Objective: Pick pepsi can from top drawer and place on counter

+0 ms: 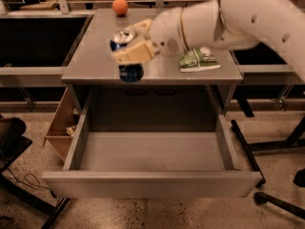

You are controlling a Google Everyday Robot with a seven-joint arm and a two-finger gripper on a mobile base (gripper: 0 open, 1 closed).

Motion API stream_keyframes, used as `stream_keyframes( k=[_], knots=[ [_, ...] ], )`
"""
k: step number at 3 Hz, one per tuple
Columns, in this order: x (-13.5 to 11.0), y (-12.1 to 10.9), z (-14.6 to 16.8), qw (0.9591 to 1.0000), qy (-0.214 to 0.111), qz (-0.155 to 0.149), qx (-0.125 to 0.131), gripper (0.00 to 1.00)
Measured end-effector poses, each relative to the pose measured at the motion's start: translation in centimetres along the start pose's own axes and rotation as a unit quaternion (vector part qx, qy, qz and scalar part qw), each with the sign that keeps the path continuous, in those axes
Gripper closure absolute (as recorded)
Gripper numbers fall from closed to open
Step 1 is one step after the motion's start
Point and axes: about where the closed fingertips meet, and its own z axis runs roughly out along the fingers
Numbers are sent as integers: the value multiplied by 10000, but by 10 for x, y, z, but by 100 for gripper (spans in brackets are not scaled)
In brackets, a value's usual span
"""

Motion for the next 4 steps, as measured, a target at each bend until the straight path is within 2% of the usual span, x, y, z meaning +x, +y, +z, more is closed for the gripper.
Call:
stream_keyframes(
  k=[1, 2, 3, 4],
  knots=[
    [-74, -35, 20, 9996, -241, -119, 79, 100],
    [-102, -78, 51, 9985, -486, 37, 258, 100],
    [-75, -120, 82, 9961, -497, 500, 525, 100],
    [-26, -143, 114, 9924, -334, 949, 706, 100]
  ],
)
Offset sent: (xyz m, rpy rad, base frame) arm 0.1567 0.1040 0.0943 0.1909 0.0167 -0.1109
